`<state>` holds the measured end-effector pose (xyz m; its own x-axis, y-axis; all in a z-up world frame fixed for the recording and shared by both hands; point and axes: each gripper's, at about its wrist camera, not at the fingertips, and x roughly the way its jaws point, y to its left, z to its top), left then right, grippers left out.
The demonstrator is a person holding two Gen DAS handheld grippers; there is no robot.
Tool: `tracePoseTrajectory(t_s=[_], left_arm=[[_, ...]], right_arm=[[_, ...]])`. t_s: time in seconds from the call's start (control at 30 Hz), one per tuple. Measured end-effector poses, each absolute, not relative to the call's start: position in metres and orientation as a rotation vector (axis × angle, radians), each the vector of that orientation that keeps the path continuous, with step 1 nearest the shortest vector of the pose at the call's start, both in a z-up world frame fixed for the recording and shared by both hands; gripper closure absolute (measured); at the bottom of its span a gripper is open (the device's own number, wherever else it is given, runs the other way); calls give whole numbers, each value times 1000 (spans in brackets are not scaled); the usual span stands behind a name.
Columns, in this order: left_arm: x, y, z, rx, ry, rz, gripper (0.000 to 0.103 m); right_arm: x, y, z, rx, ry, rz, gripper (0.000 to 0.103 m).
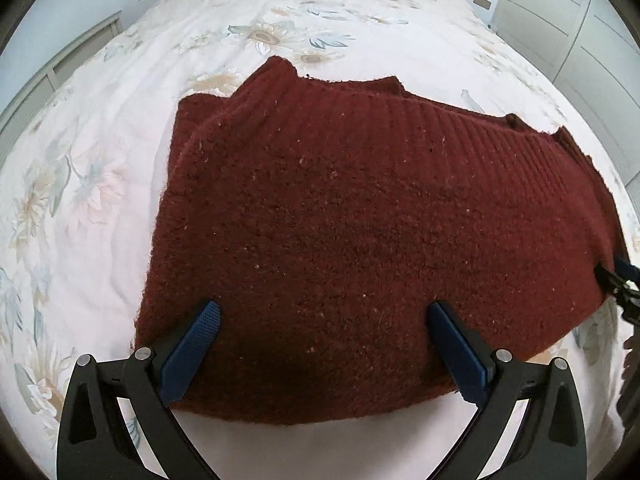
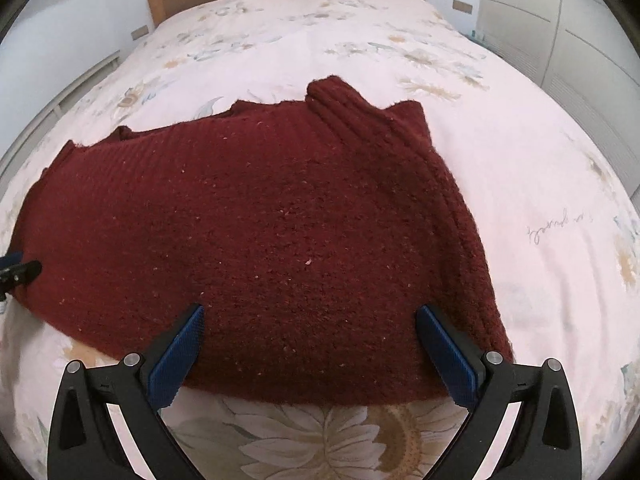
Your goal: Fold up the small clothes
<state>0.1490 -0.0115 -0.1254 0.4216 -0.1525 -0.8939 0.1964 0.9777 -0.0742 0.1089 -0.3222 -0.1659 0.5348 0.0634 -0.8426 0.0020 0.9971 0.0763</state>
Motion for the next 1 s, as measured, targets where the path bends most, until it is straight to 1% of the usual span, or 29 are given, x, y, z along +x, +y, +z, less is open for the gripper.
tracePoseTrajectory(t_s=[0.17,0.23,0.37,0.47,0.53,0.7,0.83,1.0], left_arm=[[154,-8,-118,23,1148,-260,1],[152,-2,-107,2,1148,-267,1],[152,23,-84,-81,1126,-239,1],[160,49,-77,-116,1130,-179,1],[167,65,-80,-152,1152,-151,1],[182,93,-105,-301,1257,-152,1],[185,90,-124,-304,1315,-177,1],[186,77,-128,-298,1308,-237,1]], right_arm=[[107,-315,-144,86,1026,39,0],[103,-311,-133,62,1022,44,0],[89,-303,-110,8,1002,59,0],[81,-302,-100,-5,996,59,0],[76,-303,-97,-7,996,53,0],[66,-310,-96,9,1014,26,0],[60,-320,-97,27,1031,8,0],[58,-330,-100,57,1043,-2,0]])
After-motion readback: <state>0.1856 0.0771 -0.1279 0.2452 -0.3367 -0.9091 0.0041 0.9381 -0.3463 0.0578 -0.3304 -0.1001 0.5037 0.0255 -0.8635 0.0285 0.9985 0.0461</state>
